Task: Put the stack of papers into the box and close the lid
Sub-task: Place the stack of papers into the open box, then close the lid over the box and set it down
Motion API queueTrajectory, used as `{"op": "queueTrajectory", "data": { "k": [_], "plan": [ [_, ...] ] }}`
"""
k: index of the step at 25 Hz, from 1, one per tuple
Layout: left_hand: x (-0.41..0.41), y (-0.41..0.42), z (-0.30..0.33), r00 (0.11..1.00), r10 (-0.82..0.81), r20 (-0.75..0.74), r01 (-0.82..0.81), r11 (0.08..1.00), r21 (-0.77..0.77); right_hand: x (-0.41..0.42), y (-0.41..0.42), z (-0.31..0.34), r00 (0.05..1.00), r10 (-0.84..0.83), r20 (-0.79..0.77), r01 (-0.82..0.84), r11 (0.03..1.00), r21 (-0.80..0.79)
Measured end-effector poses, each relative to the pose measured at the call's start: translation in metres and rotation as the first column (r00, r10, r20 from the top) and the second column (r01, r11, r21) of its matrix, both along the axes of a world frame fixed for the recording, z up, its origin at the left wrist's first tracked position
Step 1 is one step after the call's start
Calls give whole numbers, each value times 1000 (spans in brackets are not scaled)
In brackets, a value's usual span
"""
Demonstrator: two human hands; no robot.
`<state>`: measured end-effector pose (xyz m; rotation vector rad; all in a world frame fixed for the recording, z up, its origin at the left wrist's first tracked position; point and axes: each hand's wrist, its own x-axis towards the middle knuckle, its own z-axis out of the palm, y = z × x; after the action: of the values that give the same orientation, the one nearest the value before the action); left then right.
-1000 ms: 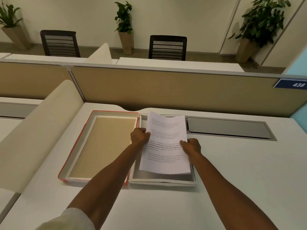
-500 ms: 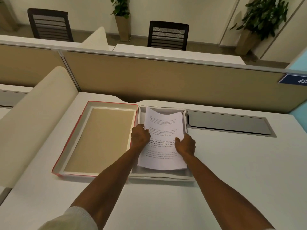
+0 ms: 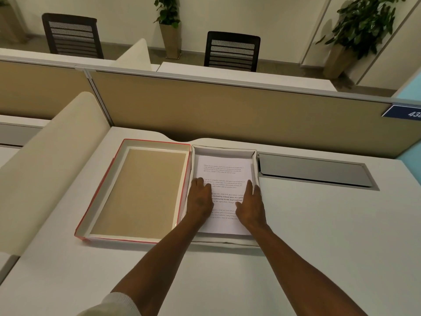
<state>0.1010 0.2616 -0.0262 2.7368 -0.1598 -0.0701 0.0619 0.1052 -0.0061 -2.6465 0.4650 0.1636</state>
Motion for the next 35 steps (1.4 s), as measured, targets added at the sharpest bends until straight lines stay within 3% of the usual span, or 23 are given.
{"op": "queueTrajectory", "data": {
  "k": [4,8,14,18,21,26,30,35],
  "plan": [
    [-1,0,3,998,-57,-5,57,996,61,-18,1,-1,983,126,134,-116,990,-80],
    [-17,2,-2,997,-72,-25,72,997,5,-37,0,-12,964,259,66,-244,954,-174],
    [-47,3,-15,971,-141,-193,144,990,2,-48,3,-16,965,259,26,-251,952,-176],
    [-49,6,-14,970,-157,-186,156,988,-16,-58,6,-20,966,256,23,-249,954,-167],
    [-50,12,-6,984,-151,-97,140,984,-114,-59,11,-14,973,224,56,-219,972,-87],
    [-77,61,6,998,32,56,-11,937,-349,-70,54,-3,937,301,179,-309,951,19],
    [-90,116,4,986,125,113,-86,950,-299,-82,100,2,854,469,227,-480,877,-4],
    [-90,171,7,947,299,114,-264,931,-252,-96,138,-6,770,602,210,-584,798,-149]
  ]
}}
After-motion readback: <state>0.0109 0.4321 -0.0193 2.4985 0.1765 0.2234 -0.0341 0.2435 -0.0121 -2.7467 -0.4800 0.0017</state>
